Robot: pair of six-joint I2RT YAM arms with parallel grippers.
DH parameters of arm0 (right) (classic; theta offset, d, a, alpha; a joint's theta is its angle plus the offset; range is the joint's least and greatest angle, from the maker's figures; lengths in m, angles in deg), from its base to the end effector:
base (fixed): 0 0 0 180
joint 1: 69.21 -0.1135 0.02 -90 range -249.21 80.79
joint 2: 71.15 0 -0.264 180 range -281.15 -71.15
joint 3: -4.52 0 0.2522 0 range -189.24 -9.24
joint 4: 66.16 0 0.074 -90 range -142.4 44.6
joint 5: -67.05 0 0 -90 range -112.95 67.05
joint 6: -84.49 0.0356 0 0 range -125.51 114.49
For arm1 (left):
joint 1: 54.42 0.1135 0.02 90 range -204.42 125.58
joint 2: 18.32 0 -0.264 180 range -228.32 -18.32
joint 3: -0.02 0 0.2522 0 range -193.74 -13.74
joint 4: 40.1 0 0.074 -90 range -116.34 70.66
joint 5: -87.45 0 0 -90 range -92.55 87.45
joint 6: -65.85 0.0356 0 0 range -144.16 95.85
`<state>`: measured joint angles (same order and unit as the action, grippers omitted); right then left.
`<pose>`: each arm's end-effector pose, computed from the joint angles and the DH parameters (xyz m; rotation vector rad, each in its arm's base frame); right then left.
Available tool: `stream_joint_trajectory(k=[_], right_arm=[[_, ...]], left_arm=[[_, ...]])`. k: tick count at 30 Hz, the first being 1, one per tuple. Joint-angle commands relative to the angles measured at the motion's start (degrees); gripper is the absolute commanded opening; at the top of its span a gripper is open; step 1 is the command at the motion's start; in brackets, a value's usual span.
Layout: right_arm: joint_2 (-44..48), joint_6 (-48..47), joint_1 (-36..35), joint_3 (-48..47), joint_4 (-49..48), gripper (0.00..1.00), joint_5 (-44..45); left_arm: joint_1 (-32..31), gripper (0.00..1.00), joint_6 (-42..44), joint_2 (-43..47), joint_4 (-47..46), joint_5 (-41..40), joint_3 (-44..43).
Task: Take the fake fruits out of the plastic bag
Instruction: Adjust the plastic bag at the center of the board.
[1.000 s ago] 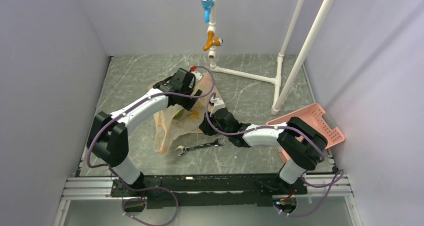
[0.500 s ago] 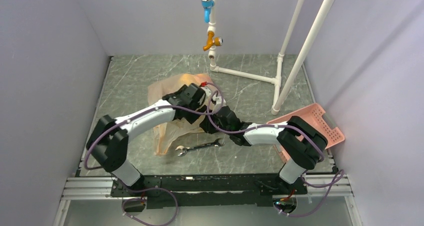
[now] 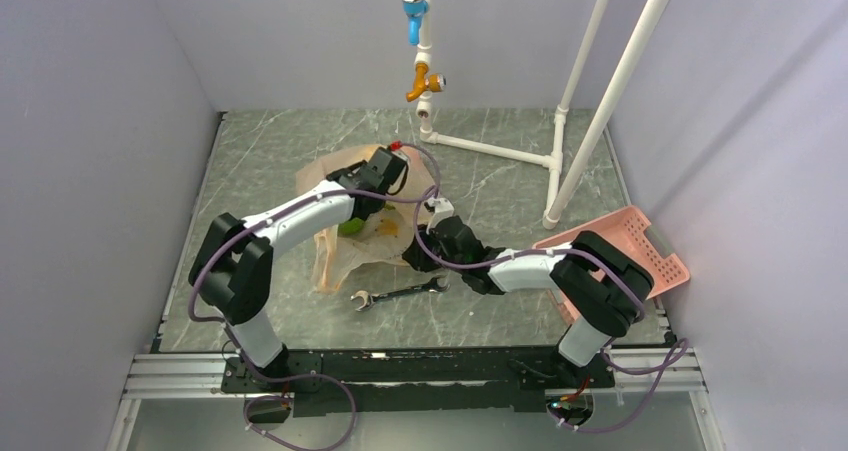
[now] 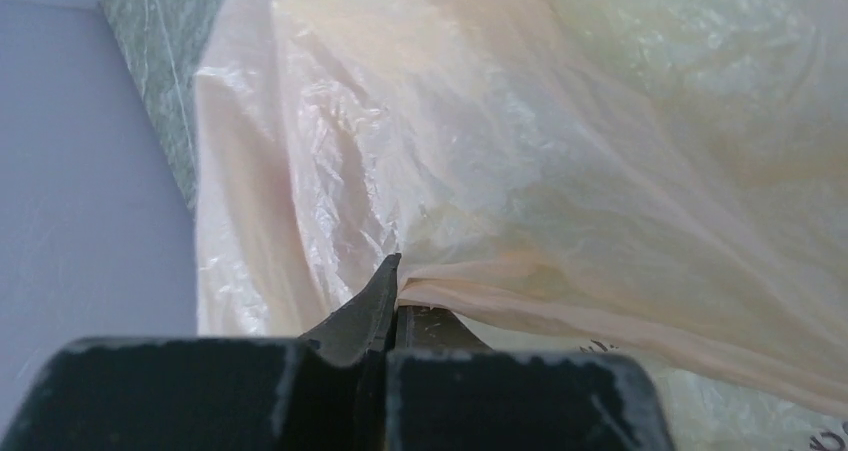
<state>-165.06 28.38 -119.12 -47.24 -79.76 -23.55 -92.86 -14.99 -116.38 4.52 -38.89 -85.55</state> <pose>0.2066 0.2460 0.1553 -0.3130 2.1755 0.8810 0.2943 -0.2067 0.2341 0.7484 2.2675 0.5774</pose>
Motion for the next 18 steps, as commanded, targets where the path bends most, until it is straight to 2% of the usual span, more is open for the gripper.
stream_joint_trajectory(k=[1, 4, 7, 10, 12, 18], right_arm=[[0.23, 0.82, 0.12, 2.32, -2.66, 0.19, 2.87], [3.02, 5.08, 0.15, 4.04, 4.08, 0.18, 13.57], [7.20, 5.06, 0.29, 7.00, 4.59, 0.18, 16.40], [9.86, 0.39, 0.17, 8.67, 1.37, 0.20, 11.00], [10.57, -3.71, -0.25, 8.33, -1.40, 0.21, 2.78], [16.87, -5.87, -5.89, 6.22, -3.49, 0.24, -1.33]], left_arm=[[0.98, 0.00, -1.64, 4.76, 5.23, 4.81, -6.75], [0.97, 0.00, -1.96, 7.86, 6.20, 7.72, -8.61], [0.94, 0.00, -1.38, 15.47, -0.34, 13.32, -2.06], [0.63, 0.00, -0.67, 24.91, -10.15, 21.24, 9.31], [0.03, 0.00, -2.62, 28.07, -14.39, 20.16, 13.87], [-1.53, 0.00, -2.37, 24.34, -11.02, 18.20, 11.62]])
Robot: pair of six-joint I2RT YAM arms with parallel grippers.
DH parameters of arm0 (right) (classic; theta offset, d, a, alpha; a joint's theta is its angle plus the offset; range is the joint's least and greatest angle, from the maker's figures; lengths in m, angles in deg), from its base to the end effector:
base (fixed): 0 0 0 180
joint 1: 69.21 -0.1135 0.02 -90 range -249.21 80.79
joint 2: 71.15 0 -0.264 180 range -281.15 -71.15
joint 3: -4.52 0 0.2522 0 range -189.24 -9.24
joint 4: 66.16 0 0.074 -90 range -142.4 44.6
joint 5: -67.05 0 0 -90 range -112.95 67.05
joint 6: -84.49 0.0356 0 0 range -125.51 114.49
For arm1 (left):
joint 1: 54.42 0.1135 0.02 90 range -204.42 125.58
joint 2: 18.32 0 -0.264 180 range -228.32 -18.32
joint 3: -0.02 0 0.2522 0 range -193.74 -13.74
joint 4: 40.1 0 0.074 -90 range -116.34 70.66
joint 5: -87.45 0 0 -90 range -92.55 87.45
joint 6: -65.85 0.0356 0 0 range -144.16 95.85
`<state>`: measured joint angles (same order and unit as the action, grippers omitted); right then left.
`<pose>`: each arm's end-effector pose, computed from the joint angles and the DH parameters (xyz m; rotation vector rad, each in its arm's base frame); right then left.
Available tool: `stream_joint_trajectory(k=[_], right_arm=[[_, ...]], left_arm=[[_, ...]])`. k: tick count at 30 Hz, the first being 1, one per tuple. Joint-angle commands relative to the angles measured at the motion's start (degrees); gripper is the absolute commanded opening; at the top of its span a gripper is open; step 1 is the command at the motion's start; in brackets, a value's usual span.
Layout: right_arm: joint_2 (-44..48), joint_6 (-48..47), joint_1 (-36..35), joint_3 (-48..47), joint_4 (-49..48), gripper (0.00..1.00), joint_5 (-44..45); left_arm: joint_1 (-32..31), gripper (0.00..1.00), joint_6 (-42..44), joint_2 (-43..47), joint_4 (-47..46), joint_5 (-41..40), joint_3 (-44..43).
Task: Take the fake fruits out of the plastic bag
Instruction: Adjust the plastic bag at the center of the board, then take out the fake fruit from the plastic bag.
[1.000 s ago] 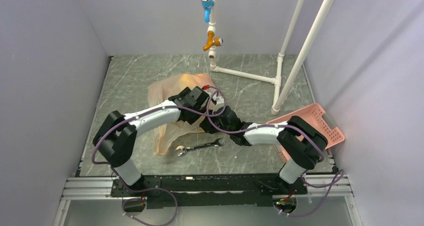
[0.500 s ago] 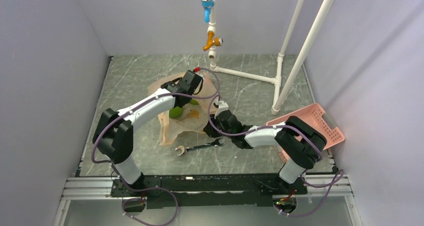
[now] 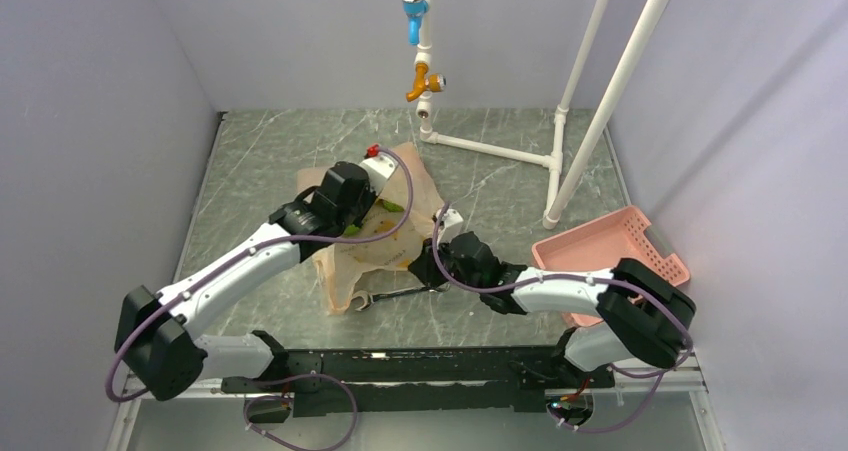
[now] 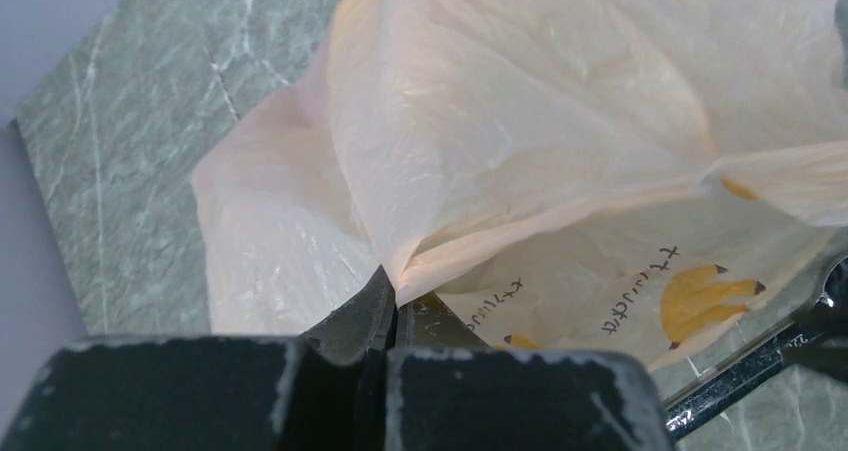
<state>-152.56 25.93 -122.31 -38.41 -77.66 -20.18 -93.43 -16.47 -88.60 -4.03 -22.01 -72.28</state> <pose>0.1669 0.2194 0.1679 -0.3736 2.1232 0.8503 0.2189 -0.1621 0.3107 0.6623 2.0216 0.0459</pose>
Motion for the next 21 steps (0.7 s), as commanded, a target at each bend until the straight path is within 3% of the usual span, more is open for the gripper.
stream_joint_trajectory(k=[1, 4, 7, 14, 21], right_arm=[[4.70, -3.80, -3.55, -3.49, -5.79, 0.26, -5.36], [3.36, -5.64, -5.39, -6.54, -6.71, 0.34, -6.74], [-1.40, -6.66, -5.62, -10.46, -6.87, 0.36, -5.05], [-14.63, -7.51, -5.57, -16.77, -19.67, 0.46, -1.78], [-26.41, -8.20, -4.58, -25.02, -22.73, 0.78, 4.35]], left_arm=[[-1.39, 0.00, -0.77, -4.56, -2.18, 0.96, -2.18], [-1.68, 0.00, -0.93, -6.96, -1.81, 1.24, -3.49], [-1.62, 0.00, -1.43, -7.13, -1.65, 0.31, -4.57], [-1.55, 0.00, -1.35, -1.54, -5.56, -0.33, -1.07], [-2.36, 0.00, -0.92, 1.36, -6.88, 1.68, 0.52]])
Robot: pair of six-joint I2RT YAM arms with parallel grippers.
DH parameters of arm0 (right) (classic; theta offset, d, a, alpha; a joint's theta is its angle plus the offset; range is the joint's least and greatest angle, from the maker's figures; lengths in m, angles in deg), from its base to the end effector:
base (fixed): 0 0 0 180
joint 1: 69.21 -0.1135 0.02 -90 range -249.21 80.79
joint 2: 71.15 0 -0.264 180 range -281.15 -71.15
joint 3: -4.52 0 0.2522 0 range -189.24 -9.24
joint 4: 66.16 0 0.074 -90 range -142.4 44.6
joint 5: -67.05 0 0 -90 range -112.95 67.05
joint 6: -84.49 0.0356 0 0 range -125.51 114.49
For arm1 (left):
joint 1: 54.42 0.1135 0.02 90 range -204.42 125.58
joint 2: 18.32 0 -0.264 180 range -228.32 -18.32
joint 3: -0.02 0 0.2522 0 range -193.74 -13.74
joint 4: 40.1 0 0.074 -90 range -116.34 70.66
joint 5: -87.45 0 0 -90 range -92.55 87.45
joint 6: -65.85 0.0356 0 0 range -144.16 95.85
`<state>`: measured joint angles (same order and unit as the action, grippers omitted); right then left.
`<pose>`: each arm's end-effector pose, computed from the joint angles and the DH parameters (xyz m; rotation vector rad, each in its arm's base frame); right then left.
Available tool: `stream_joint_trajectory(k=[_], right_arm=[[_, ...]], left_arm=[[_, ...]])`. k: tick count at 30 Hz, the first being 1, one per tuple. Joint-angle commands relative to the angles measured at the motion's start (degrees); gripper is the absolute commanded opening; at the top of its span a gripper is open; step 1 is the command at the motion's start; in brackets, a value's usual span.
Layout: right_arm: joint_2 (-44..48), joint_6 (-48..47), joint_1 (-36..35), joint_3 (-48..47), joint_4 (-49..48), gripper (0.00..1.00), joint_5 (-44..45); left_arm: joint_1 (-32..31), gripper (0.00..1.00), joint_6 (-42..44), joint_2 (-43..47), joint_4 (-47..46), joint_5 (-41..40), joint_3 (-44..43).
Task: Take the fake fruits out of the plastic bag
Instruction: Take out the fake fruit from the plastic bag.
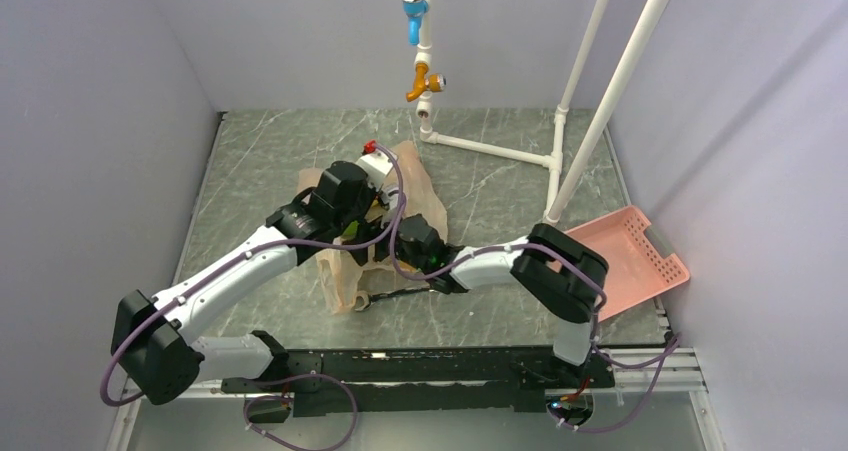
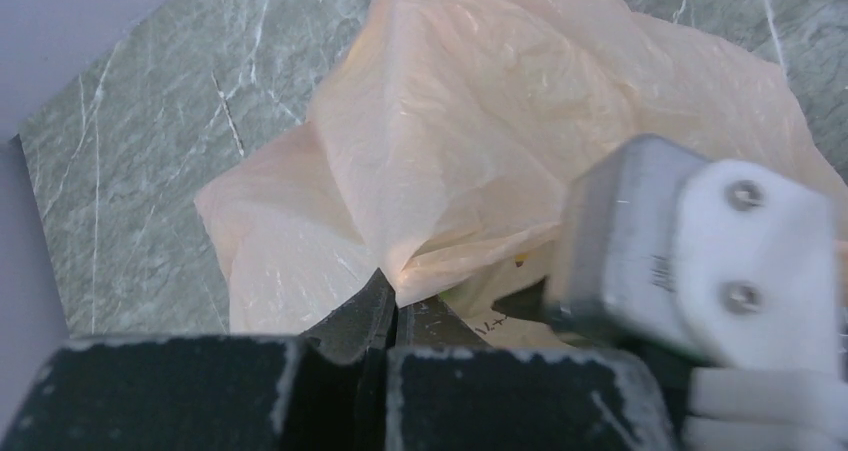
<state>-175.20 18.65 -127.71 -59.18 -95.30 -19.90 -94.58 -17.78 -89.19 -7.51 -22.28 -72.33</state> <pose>0.2021 0.3262 0.1850 -0.5147 1.8049 0.9802 0.2199 -0.1699 0.3139 0.6306 1.9808 0.0048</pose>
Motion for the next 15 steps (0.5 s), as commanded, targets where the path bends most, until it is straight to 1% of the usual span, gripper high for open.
stream_joint_trajectory(k=[1, 4, 8, 15], right_arm=[[-5.01, -0.52, 1.04, -5.16, -5.30, 0.80, 4.39], [-8.19, 1.73, 2.38, -8.07, -5.08, 0.82, 3.45], [-11.81, 1.36, 2.64, -11.52, -3.35, 0.85, 4.76], [-16.90, 2.40, 3.64, -13.24, -5.57, 0.88, 4.75]], left_arm=[[-1.59, 0.00, 0.70, 2.04, -3.48, 1.67, 0.58], [-2.49, 0.00, 0.90, 2.36, -3.29, 1.34, 0.65], [-2.77, 0.00, 1.21, 3.00, -3.62, 0.95, 1.02], [-2.80, 0.00, 1.46, 1.93, -3.01, 2.33, 0.33]])
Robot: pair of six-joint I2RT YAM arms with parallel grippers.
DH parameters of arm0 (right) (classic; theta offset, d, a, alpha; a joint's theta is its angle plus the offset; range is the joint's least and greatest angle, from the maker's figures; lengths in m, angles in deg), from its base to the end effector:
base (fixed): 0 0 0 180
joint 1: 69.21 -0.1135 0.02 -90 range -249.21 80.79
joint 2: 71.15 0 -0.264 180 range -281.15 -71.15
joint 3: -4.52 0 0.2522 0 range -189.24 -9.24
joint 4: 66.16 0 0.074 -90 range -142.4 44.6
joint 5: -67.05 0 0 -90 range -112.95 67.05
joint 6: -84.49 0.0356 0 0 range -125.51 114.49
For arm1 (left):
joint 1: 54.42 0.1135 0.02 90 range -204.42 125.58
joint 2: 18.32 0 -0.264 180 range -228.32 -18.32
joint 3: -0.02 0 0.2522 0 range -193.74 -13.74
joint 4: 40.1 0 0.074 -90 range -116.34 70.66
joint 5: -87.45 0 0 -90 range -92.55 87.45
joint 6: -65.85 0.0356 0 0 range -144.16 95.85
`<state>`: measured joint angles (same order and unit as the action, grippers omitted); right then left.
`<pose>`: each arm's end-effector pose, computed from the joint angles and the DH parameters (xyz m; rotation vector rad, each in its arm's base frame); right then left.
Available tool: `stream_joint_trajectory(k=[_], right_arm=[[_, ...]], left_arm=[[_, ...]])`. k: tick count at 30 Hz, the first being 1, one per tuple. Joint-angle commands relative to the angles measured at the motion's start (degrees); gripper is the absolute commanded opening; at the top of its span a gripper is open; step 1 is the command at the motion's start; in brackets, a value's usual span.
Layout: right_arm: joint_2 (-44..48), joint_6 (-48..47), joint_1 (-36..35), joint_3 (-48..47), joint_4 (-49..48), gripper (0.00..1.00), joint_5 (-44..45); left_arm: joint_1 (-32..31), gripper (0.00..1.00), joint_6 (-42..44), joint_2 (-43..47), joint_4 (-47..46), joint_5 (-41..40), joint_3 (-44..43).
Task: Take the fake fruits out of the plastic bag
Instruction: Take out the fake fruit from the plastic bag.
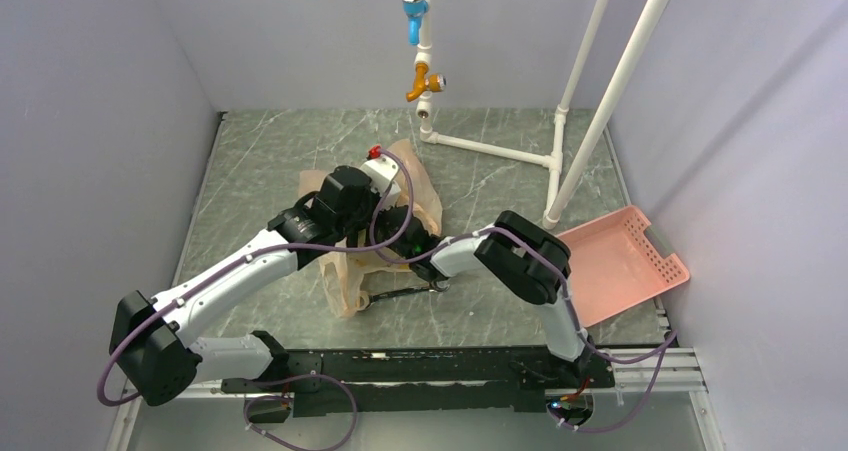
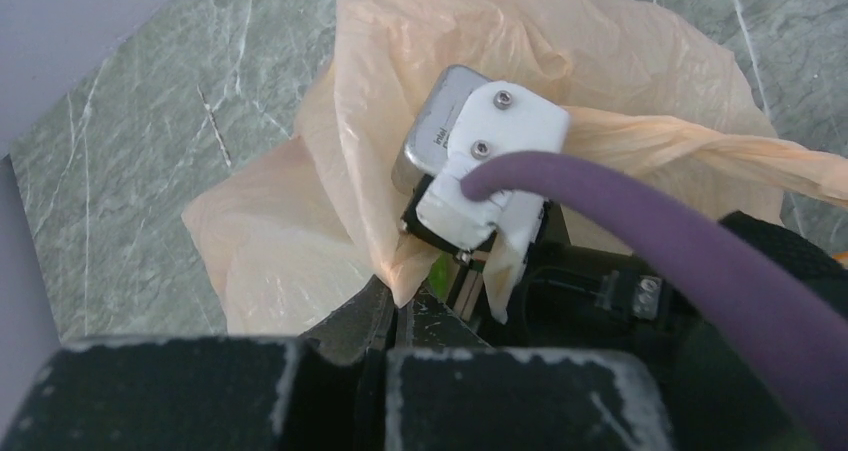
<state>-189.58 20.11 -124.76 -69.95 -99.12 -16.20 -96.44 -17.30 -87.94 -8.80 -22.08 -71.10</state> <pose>0.2493 0.3560 0.1497 -0.3915 1.8138 0.9109 0.2112 -0.1742 0.3141 0.6612 1.9492 -0.0227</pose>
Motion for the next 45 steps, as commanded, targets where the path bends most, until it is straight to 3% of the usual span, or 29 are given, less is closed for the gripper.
stream_joint_trajectory(k=[1, 12, 18, 24, 30, 37, 42, 45], right_arm=[[-3.40, 0.89, 0.68, -3.42, -1.27, 0.88, 1.59], [-8.53, 2.01, 1.28, -8.87, 1.02, 0.86, 1.09], [-9.72, 2.08, 1.29, -10.07, 2.95, 0.76, 0.83], [-10.60, 2.92, 2.18, -11.01, 5.49, 0.81, 3.12], [-11.53, 2.60, 2.97, -12.68, 6.13, 0.76, -0.32], [-7.84, 2.53, 3.50, -8.73, 4.13, 0.57, -3.96], [-1.56, 3.31, 3.52, -2.01, 1.09, 0.31, -6.45], [2.77, 3.90, 3.59, 2.36, -0.14, 0.21, -8.77]], left_arm=[[-0.95, 0.00, 1.07, 0.59, -1.72, 1.93, -0.77], [-0.92, 0.00, 1.54, -1.20, -1.95, -0.12, -0.90], [-0.89, 0.00, 1.66, -1.26, -2.29, -1.40, -0.53], [-0.89, 0.00, 1.69, -0.63, -2.84, -2.11, -0.08], [-0.91, 0.00, 2.09, -0.98, -3.12, -2.86, 0.15], [-0.71, 0.00, 2.46, -1.64, -3.20, -3.57, 0.16], [-0.20, 0.00, 2.30, -1.91, -3.28, -3.37, 0.06], [0.15, 0.00, 2.34, -1.96, -3.36, -3.56, 0.18]])
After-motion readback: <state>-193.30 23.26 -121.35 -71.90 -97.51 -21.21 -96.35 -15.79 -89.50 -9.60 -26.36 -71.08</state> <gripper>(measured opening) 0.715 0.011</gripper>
